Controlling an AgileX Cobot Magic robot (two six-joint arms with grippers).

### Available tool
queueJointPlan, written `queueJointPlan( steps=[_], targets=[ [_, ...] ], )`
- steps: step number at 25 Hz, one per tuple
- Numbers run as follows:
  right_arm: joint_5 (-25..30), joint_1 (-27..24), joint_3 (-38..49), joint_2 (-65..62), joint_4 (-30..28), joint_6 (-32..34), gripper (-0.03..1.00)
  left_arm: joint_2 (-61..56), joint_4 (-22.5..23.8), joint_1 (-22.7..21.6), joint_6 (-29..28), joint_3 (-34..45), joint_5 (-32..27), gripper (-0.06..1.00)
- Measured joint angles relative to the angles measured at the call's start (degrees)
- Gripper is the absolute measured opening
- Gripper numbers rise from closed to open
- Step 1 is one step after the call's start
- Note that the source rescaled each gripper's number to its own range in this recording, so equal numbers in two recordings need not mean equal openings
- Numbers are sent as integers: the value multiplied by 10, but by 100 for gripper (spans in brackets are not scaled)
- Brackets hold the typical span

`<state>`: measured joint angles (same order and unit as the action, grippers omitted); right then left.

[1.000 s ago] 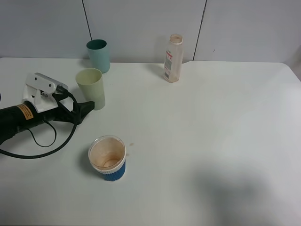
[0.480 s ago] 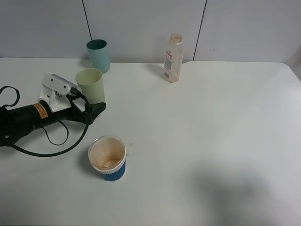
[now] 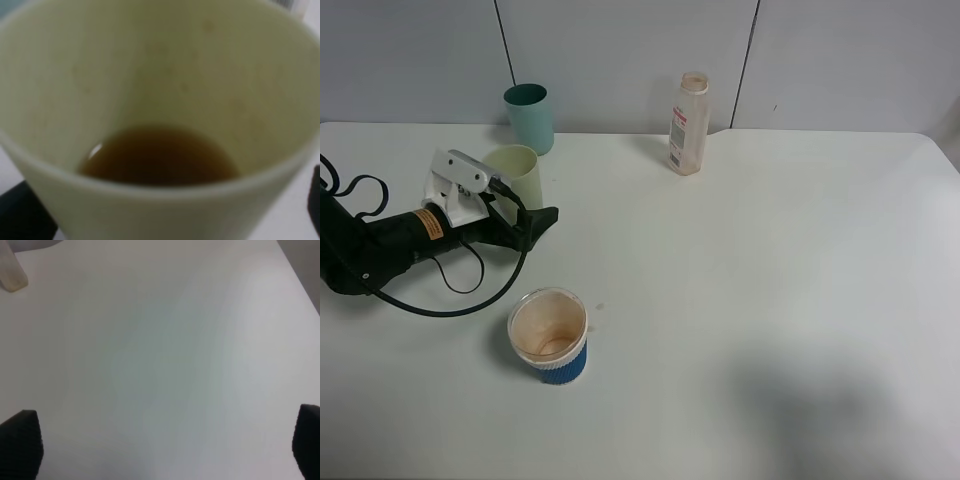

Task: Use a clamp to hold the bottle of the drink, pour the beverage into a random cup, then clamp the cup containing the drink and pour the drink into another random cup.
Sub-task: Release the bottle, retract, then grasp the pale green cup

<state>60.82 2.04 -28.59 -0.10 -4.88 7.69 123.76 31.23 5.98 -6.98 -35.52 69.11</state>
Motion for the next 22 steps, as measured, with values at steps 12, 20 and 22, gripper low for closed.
queueJointPlan(
  steps=[12,20,22],
  targets=[
    [0,0,0,0,0,0,100,21,0,0,0,-19,0,99],
    [0,0,0,0,0,0,100,46,1,0,0,-51,0,98],
    [0,0,0,0,0,0,100,48,1,0,0,-55,0,91]
  ],
)
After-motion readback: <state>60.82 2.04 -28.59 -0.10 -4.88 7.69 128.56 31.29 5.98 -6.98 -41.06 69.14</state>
